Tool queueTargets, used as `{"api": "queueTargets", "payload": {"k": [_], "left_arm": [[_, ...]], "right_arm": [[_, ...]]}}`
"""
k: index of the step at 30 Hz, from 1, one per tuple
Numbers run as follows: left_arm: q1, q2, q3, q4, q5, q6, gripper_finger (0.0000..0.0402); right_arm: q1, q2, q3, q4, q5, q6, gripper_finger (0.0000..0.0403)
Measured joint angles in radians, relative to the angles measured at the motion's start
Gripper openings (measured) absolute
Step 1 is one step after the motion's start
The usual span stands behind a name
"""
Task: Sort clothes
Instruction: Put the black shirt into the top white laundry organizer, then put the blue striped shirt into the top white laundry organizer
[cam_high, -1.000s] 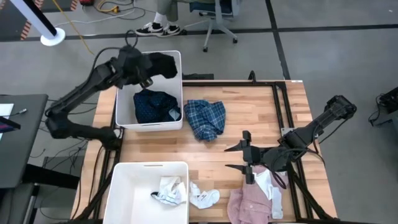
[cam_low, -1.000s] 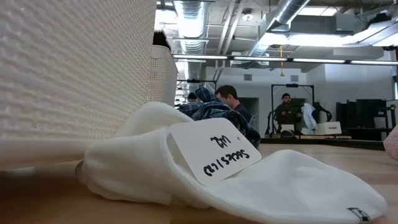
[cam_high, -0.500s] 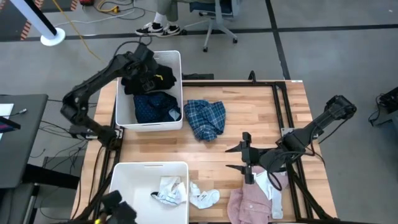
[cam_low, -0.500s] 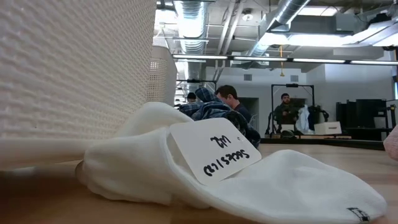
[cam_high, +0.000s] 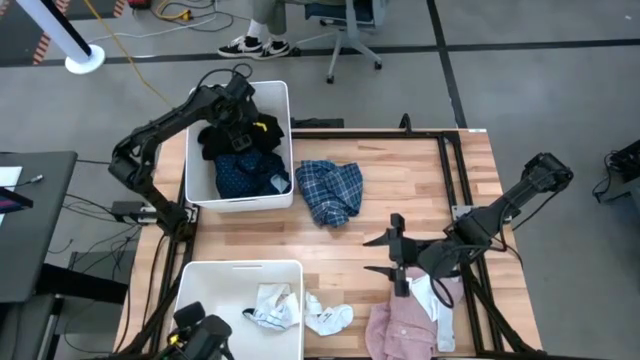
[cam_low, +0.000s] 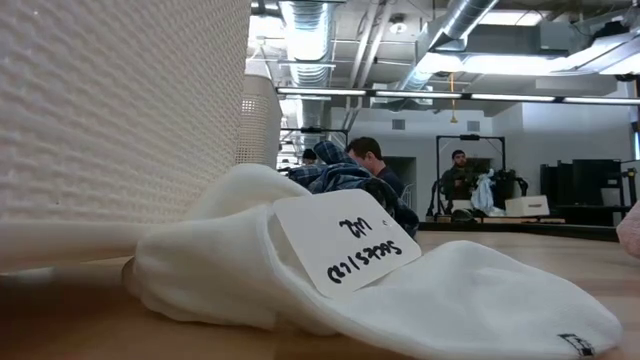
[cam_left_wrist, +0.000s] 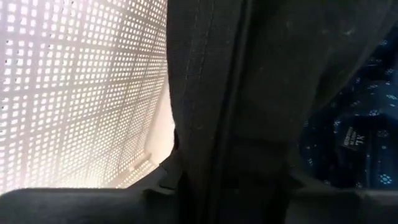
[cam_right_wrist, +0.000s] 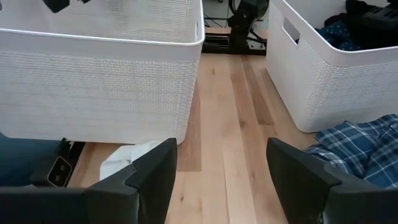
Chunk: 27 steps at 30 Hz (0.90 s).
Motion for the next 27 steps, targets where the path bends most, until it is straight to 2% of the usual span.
{"api": "queueTargets", "payload": {"k": [8, 14, 20, 27], "left_arm": [[-0.005, 0.001, 0.01, -0.049, 0.031, -0.016, 0.0184], [-0.006, 0.001, 0.104, -0.127, 0.046, -0.066, 0.0221], [-0.034, -0.014, 0.229, -0.254, 0.052, -0.117, 0.0225], [-0.129, -0.124, 0.28, -0.274, 0.052, -0.153, 0.0225]], "right_arm": [[0.0, 0.0, 0.0, 0.009, 0.0, 0.002, 0.026], [0.0, 0.0, 0.0, 0.005, 0.0, 0.007, 0.026], [-0.013, 0.0, 0.001, -0.046, 0.002, 0.009, 0.026], [-0.075, 0.029, 0.002, -0.111, 0.007, -0.009, 0.026]]}}
